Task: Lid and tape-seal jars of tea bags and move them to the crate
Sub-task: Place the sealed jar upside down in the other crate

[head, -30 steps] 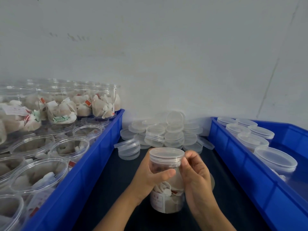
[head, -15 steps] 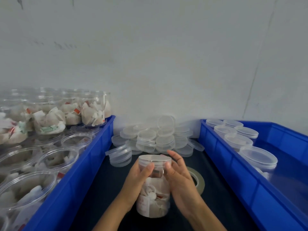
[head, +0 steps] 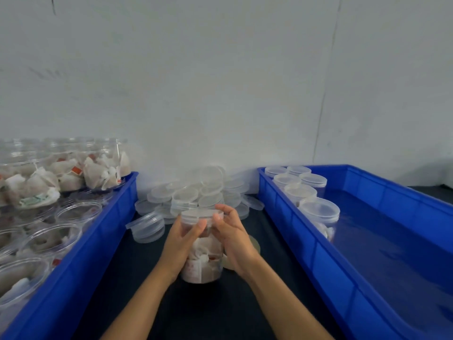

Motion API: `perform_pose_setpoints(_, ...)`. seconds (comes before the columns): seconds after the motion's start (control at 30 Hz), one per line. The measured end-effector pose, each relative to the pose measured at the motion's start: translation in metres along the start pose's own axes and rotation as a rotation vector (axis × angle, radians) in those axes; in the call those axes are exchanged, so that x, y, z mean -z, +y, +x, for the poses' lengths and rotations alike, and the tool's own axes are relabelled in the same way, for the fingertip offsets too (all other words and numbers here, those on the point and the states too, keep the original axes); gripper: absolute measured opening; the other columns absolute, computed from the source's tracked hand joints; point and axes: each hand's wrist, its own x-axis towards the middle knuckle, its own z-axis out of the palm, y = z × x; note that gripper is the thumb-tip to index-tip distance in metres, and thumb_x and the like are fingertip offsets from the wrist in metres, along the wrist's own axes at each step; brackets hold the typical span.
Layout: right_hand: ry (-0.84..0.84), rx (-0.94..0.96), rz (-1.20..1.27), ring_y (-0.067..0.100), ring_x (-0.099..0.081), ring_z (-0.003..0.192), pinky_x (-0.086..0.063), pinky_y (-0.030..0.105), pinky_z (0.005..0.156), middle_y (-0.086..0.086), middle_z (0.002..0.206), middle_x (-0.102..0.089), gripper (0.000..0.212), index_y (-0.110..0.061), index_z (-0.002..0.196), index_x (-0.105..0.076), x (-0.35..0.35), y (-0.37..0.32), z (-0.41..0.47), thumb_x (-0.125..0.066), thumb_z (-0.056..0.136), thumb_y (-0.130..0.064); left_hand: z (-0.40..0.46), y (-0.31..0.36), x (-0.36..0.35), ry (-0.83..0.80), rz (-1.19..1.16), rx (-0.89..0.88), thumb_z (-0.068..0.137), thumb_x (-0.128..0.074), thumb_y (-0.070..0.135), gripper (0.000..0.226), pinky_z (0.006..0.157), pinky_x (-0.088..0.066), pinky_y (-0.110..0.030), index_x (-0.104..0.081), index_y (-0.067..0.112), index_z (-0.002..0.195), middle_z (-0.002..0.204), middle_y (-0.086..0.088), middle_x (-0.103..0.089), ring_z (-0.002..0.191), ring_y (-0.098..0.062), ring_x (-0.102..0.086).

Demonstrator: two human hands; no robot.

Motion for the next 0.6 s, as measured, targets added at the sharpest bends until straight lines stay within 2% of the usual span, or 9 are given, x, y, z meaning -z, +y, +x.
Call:
perform_pose_setpoints(0.07, -0.015, 0.006, -0.219, 0.014, -0.069, 0.098, -0.055, 0.021, 0.078, 0.008, 0.111, -0.068, 0.047, -0.019, 0.136, -0.037, 0.002, -0.026, -0.002, -0.060, 0.095, -0.025, 0.006, 0.013, -0.012, -0.003, 0.024, -0.042, 0.068, -0.062, 0.066, 0.074, 0.091, -0.054, -0.037, -0.056, 0.019, 0.124, 0.113, 0.001, -0.071, 0.103, -0.013, -0.069)
perform_pose_setpoints(0.13, -0.045, 0.054, -0.378, 0.002, -0.070, 0.090, -0.053, 0.014, 0.072, 0.003, 0.104, -0.069, 0.061, -0.023, 0.139, -0.031, 0.003, -0.057, -0.004, -0.067, 0.090, -0.030, 0.015, 0.029, -0.028, 0.005, 0.008, -0.108, 0.073, -0.056, 0.069, 0.076, 0.091, -0.055, -0.041, -0.055, 0.012, 0.123, 0.111, -0.005, -0.071, 0.102, -0.017, -0.069)
perform_pose_setpoints(0.23, -0.035, 0.221, -0.555, -0.018, -0.061, 0.081, -0.046, 0.003, 0.069, -0.006, 0.101, -0.058, 0.081, -0.017, 0.140, -0.027, 0.009, -0.109, -0.004, -0.079, 0.079, -0.013, 0.035, 0.057, -0.062, 0.015, -0.055, -0.194, 0.079, -0.054, 0.062, 0.066, 0.081, -0.059, -0.036, -0.053, 0.006, 0.113, 0.106, -0.011, -0.069, 0.099, -0.024, -0.069)
perform_pose_setpoints(0.27, -0.014, 0.265, -0.625, -0.014, -0.061, 0.092, -0.047, 0.006, 0.078, -0.001, 0.107, -0.056, 0.089, -0.019, 0.140, -0.026, 0.014, -0.126, -0.004, -0.083, 0.073, -0.009, 0.044, 0.066, -0.074, -0.011, -0.067, -0.209, 0.081, -0.053, 0.059, 0.060, 0.079, -0.059, -0.033, -0.053, 0.008, 0.112, 0.104, -0.008, -0.070, 0.098, -0.024, -0.069)
perform_pose_setpoints(0.33, 0.032, 0.316, -0.783, 0.013, -0.051, 0.120, -0.046, 0.027, 0.099, 0.009, 0.131, -0.045, 0.106, -0.025, 0.144, -0.021, 0.030, -0.157, -0.004, -0.089, 0.064, -0.008, 0.062, 0.085, -0.098, -0.119, -0.084, -0.215, 0.085, -0.051, 0.058, 0.062, 0.084, -0.058, -0.037, -0.051, 0.009, 0.123, 0.111, -0.008, -0.070, 0.103, -0.022, -0.069)
perform_pose_setpoints(0.37, 0.051, 0.336, -0.856, 0.021, -0.047, 0.124, -0.045, 0.030, 0.100, 0.007, 0.137, -0.038, 0.111, -0.028, 0.146, -0.019, 0.041, -0.171, -0.004, -0.089, 0.063, -0.007, 0.071, 0.094, -0.110, -0.176, -0.079, -0.207, 0.086, -0.051, 0.059, 0.067, 0.089, -0.057, -0.039, -0.048, 0.008, 0.129, 0.117, -0.009, -0.068, 0.106, -0.020, -0.068)
perform_pose_setpoints(0.47, 0.142, 0.388, -0.960, 0.019, -0.050, 0.114, -0.048, 0.014, 0.079, 0.002, 0.133, -0.039, 0.113, -0.033, 0.147, -0.019, 0.083, -0.201, -0.001, -0.088, 0.063, -0.003, 0.094, 0.110, -0.148, -0.308, -0.024, -0.221, 0.087, -0.058, 0.056, 0.055, 0.086, -0.056, -0.028, -0.050, 0.021, 0.129, 0.117, 0.006, -0.066, 0.106, -0.008, -0.066)
perform_pose_setpoints(0.53, 0.230, 0.409, -0.976, 0.019, -0.053, 0.111, -0.051, 0.018, 0.073, 0.005, 0.129, -0.043, 0.115, -0.036, 0.147, -0.020, 0.114, -0.211, 0.001, -0.087, 0.061, 0.000, 0.108, 0.113, -0.175, -0.348, 0.022, -0.225, 0.085, -0.071, 0.039, 0.039, 0.076, -0.054, -0.018, -0.054, 0.029, 0.118, 0.110, 0.013, -0.066, 0.098, -0.004, -0.066)
perform_pose_setpoints(0.6, 0.341, 0.416, -1.030, 0.016, -0.049, 0.110, -0.047, 0.016, 0.069, 0.001, 0.130, -0.040, 0.115, -0.036, 0.148, -0.021, 0.145, -0.212, 0.006, -0.085, 0.060, 0.002, 0.122, 0.109, -0.201, -0.352, 0.112, -0.229, 0.079, -0.080, 0.028, 0.052, 0.075, -0.053, -0.015, -0.052, 0.024, 0.123, 0.113, 0.012, -0.061, 0.097, -0.003, -0.063)
